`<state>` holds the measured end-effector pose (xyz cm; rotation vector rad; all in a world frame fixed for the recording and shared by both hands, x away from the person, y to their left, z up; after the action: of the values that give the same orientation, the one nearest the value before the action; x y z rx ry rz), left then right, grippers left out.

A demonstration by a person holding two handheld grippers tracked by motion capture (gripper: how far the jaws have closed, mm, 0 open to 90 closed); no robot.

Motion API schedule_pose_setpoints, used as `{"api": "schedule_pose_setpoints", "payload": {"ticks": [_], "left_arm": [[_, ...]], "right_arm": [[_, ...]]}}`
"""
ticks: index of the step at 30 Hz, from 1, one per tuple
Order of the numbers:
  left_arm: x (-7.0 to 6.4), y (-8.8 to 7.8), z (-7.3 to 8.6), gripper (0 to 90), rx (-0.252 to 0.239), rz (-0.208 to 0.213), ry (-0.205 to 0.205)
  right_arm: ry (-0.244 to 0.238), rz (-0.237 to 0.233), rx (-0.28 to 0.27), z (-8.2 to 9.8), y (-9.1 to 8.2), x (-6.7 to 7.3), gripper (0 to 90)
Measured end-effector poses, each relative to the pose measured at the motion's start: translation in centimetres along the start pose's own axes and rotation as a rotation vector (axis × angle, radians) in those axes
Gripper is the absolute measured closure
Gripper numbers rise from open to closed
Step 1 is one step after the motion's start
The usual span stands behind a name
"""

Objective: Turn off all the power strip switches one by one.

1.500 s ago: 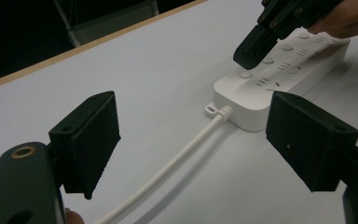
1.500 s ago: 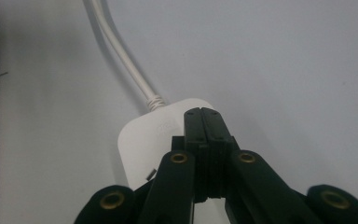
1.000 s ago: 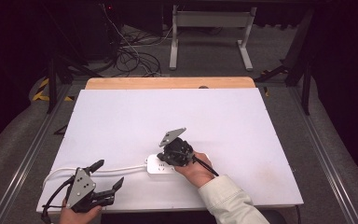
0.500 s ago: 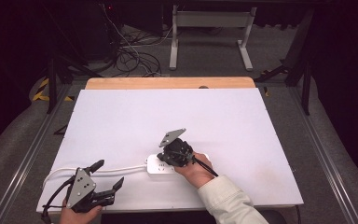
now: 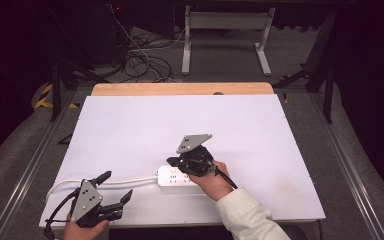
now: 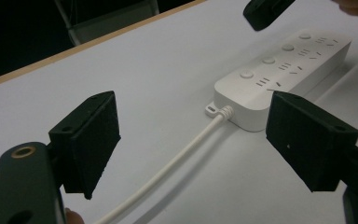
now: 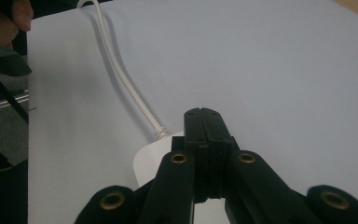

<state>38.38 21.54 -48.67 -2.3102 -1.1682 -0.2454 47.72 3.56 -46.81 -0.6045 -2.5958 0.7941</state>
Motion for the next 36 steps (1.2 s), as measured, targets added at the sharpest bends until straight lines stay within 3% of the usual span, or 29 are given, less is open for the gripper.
{"api": "schedule_pose_setpoints", "payload": {"ticks": [5, 12, 13, 19, 24, 29, 36], "left_arm": [[0.0, -0.1, -0.1, 18.1, -0.001, -0.007, 0.01], [0.0, 0.0, 0.0, 18.1, -0.001, -0.004, 0.008], [0.0, 0.0, 0.0, 18.1, -0.002, -0.003, 0.007], [0.0, 0.0, -0.1, 18.1, -0.001, -0.004, 0.007], [0.0, -0.1, -0.1, 18.1, -0.005, -0.001, -0.003], [0.1, 0.0, 0.0, 18.1, -0.001, -0.003, 0.005], [0.2, -0.1, 0.0, 18.1, 0.0, -0.004, 0.001]], "right_arm": [[-0.003, -0.004, 0.012, 0.5, -0.1, -0.1, 90.0], [-0.026, -0.002, -0.033, -0.1, -0.9, 0.1, 90.0], [-0.029, 0.003, -0.042, -0.2, -1.0, 0.0, 82.5], [-0.053, 0.029, -0.072, -0.5, -1.5, 0.2, 63.7], [-0.051, 0.016, -0.091, -0.9, -2.2, 0.2, 46.7], [-0.037, -0.002, -0.142, -1.6, -3.8, 0.0, 29.7], [-0.009, -0.008, -0.206, -2.0, -6.5, -0.8, 15.4]]}}
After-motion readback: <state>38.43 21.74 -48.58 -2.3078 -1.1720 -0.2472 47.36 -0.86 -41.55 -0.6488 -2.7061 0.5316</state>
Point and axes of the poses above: each handheld gripper's, and its own axes: y roughly forward along the jaws, z roughly out of its underside, x roughly to its left, the point moved 9 cm from there along y, roughly forward along the jaws, and after that the axes turned 15 degrees about y, right-handed, at the moved point
